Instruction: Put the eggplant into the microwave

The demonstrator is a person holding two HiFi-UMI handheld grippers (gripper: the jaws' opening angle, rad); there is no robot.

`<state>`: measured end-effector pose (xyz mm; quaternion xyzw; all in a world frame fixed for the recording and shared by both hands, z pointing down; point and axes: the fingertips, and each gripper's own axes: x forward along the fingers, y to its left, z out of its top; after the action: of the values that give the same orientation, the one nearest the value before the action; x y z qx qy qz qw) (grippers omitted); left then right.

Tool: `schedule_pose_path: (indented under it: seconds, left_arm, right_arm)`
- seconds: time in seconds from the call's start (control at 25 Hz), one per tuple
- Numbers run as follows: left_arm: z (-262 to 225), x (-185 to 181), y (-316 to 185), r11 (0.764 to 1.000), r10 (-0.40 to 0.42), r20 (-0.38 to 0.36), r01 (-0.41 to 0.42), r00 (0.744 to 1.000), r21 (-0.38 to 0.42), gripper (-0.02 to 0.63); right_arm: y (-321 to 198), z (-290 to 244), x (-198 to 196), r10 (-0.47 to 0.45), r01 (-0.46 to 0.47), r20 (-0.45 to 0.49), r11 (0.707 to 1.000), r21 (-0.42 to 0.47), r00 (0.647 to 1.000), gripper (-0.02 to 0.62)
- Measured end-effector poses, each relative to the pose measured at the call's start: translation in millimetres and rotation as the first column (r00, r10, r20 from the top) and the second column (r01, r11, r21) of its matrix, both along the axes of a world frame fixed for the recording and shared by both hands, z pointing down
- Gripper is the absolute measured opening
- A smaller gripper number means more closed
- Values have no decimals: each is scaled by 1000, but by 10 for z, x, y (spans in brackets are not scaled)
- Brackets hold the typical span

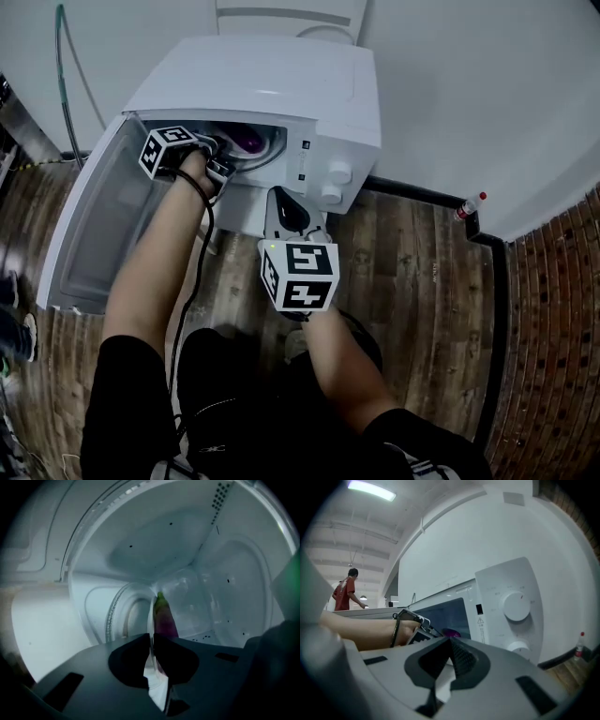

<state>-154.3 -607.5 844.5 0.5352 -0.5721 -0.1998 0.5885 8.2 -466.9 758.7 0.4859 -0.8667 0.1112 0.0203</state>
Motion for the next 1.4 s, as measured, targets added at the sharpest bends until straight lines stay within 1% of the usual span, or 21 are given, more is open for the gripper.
schedule_pose_path:
  seconds: [0.08,0.12,0.16,0.2,0.28,0.32,0.36,0.4,0.44,0.52,0.64,0.68,0.72,0.76,0.8,0.88,0.96,1.04,1.12,1.28,1.4]
  left_arm:
    - [1,-21,-5,998,54,147,-51,988,-27,32]
    - [4,-26,-3,996,87,231,-80,969,-40,47]
    - [6,-32,-5,993,118,313,-108,942,-49,52]
    - [4,-44,-12,990,144,391,-134,909,-54,60]
    - [-4,-86,-12,982,185,533,-170,826,-78,92]
    - [-11,-111,-4,980,195,589,-177,784,-89,104]
    - [-20,-129,4,980,195,631,-179,751,-90,110]
    - [-29,-138,13,981,187,661,-179,726,-81,119]
    - [-37,-141,23,982,172,685,-177,708,-63,127]
    - [-57,-148,51,985,128,719,-173,683,-10,132]
    - [-150,-189,139,984,42,745,-159,665,86,130]
    - [-202,-210,190,981,15,756,-155,654,114,130]
    - [-260,-226,254,978,-7,772,-155,636,137,105]
    - [-321,-231,330,974,-25,791,-162,611,156,16]
    - [-388,-218,414,968,-38,811,-178,584,174,0]
    - [-525,-137,584,948,-55,842,-237,537,213,0]
    - [-642,-27,750,918,-66,860,-307,506,251,0]
    - [-737,57,913,891,-78,872,-358,484,278,0]
    - [-785,117,1059,874,-77,879,-392,470,287,0]
    - [-839,199,1280,850,-51,890,-448,453,276,-1]
    - [-1085,156,1339,842,-65,876,-446,477,305,0]
  right_arm:
    - [10,-18,-25,-5,5,3,1000,5,1000,3]
    - [18,-26,-39,-7,7,3,1000,7,1000,3]
    - [25,-31,-52,-10,10,4,1000,9,1000,3]
    - [31,-37,-66,-13,13,4,1000,11,1000,3]
    - [39,-48,-104,-22,22,8,1000,12,1000,3]
    - [41,-51,-125,-26,26,9,1000,12,1000,3]
    - [44,-51,-142,-30,29,10,1000,11,1000,3]
    - [48,-46,-155,-32,32,8,999,11,999,3]
    - [55,-38,-164,-35,34,6,999,9,999,3]
    - [71,-23,-171,-36,36,1,999,8,999,3]
    - [85,-19,-179,-34,34,1,999,12,999,3]
    - [84,-23,-188,-34,34,6,999,13,999,3]
    - [83,-31,-199,-36,36,13,999,14,999,3]
    - [84,-41,-212,-39,39,20,999,17,999,3]
    - [86,-51,-226,-43,42,25,999,21,999,3]
    - [97,-57,-262,-51,51,28,998,28,998,3]
    - [120,-65,-306,-64,63,32,997,37,997,3]
    - [155,-115,-338,-77,74,39,995,61,996,3]
    - [178,-187,-353,-85,81,42,993,90,996,3]
    - [156,-291,-402,-112,108,30,989,105,993,3]
    - [43,-412,-461,-127,124,10,982,142,992,3]
